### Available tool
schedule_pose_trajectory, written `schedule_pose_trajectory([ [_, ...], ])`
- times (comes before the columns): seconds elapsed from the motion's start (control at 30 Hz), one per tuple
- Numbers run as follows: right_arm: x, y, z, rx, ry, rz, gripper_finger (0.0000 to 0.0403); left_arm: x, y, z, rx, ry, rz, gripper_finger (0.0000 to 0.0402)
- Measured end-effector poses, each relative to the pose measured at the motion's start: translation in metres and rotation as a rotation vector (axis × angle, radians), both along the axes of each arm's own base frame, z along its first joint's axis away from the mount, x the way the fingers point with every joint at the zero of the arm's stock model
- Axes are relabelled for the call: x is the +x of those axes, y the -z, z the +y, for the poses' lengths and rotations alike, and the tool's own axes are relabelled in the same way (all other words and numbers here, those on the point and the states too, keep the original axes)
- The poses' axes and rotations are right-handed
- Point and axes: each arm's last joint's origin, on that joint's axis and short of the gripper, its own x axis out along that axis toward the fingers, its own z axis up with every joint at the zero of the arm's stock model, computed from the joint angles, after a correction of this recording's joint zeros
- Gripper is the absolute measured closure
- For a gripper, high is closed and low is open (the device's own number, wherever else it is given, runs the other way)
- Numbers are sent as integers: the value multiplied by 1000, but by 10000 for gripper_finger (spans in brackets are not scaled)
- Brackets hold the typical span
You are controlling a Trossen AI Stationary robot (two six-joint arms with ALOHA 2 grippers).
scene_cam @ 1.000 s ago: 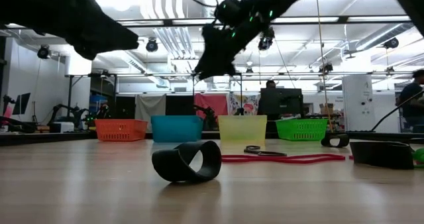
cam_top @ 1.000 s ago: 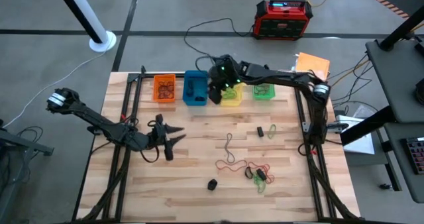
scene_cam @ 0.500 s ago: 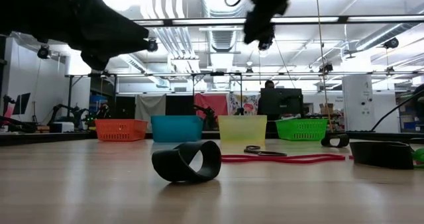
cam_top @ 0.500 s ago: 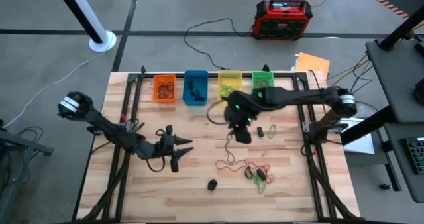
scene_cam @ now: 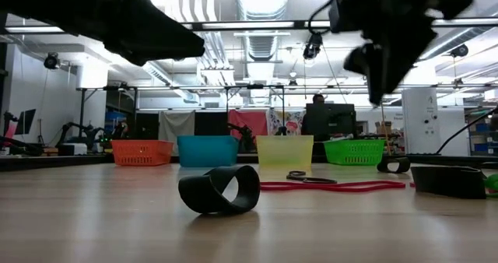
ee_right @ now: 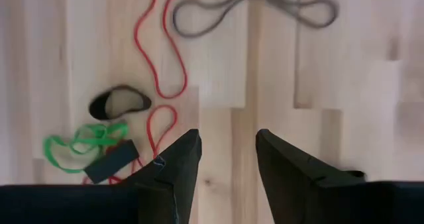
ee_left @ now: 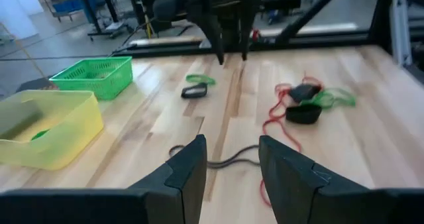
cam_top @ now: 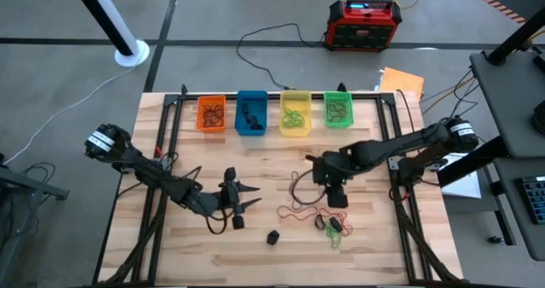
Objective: Sort rubber bands into baskets
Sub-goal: Put the red rubber band into the green bin
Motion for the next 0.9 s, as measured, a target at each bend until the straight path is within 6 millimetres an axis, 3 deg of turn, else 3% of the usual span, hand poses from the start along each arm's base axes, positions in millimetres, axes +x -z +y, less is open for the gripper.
schedule_pose_trajectory([
  [0.23, 11, 24, 23, 19, -38, -62, 243, 6, 0, -3, 9, -6, 24, 278],
  [0.6, 42, 53, 60, -72, -68, -25, 254, 6, 0, -3, -6, -11, 23, 278],
  [0.9, 57, 84, 69, -131, -48, 48, 273, 6, 1, -3, -3, -11, 28, 278],
])
